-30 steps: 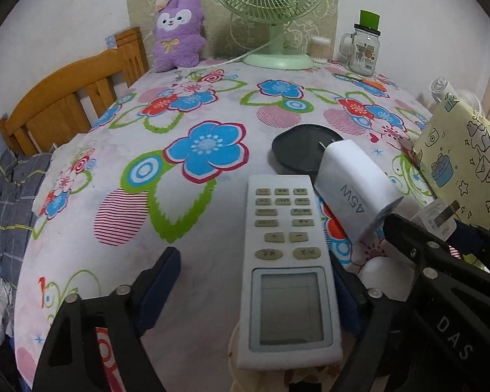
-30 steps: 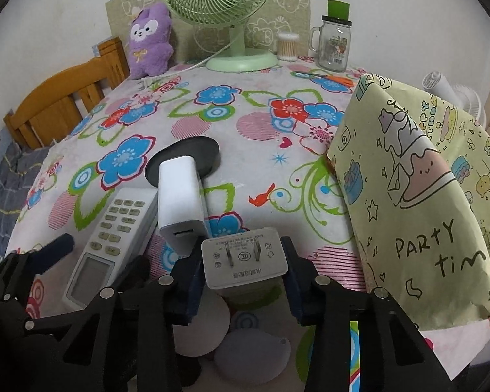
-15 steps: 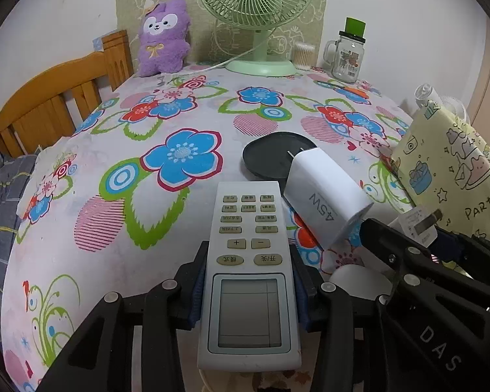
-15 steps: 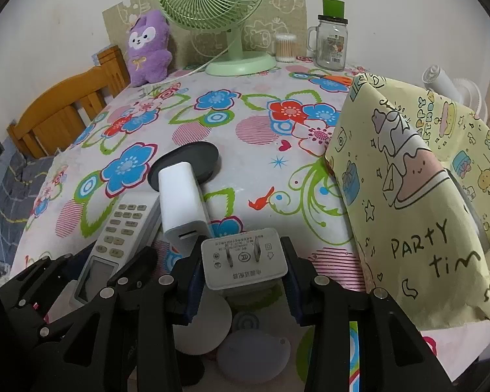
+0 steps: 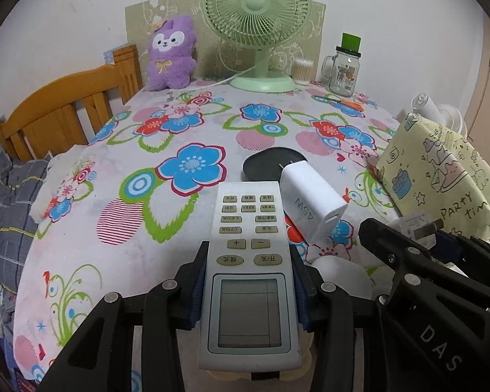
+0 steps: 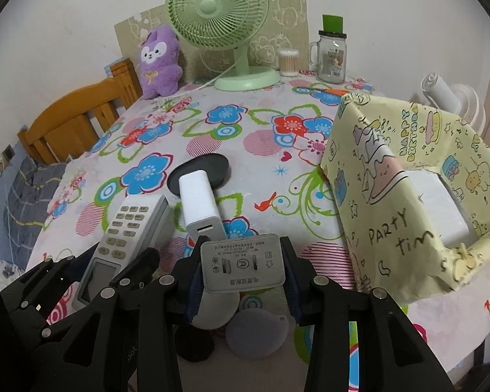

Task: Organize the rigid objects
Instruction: 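Carry the remote with left tool while right tool carries the adapter toward the yellow box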

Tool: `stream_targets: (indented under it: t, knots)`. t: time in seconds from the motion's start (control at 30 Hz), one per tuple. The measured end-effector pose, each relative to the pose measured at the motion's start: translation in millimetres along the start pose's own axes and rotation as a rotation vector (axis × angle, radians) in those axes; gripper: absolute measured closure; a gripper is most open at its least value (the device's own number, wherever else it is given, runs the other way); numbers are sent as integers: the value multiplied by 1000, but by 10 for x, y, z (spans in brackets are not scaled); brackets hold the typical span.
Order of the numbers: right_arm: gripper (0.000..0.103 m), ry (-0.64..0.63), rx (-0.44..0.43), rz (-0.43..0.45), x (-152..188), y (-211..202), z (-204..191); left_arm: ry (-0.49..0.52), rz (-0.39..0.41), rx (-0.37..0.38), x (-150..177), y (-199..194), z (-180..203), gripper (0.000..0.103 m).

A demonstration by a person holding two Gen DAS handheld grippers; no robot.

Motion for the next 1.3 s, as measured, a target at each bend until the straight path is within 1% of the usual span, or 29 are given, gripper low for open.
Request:
stream_targets:
  t: [0.33,0.5,0.67,0.83,0.93,1.07,1.17,1.3]
  knots:
    - [58,-4,-9,41,-42,-301,44,7,27,-25,-29,-286,96,59]
    - [58,-11,-8,62,-117,-479,103,-24,38,-14,-71,-431,177,59]
    - [58,-14,-17,80,-197,-624,173,-22,61,-38,-153,-584,277,59]
    - [58,-9,-24,103,-265,-783,274,-37,82,-25,-210,-703,393,59]
    - [58,-14,6,120,-295,-857,366,-31,81,-27,-229,-720,466,59]
    - [58,-10,8,122,-323,-905,473,-26,82,-20,-266,-742,571,59]
    - [58,-7,10,127,-365,-938,564,-21,94,-27,-307,-765,657,59]
    - [58,-7,12,141,-419,-987,670,-27,112,-15,-354,-787,765,59]
Point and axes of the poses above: each gripper's, at about its wrist camera, not at the fingertips, and y roughly the way its jaws point, z to its right, x to its underside, the point moved 6 cm from there along y, roughly the way its jaws point, and after that the axes turned 11 degrees about x, right-handed, at the moved point
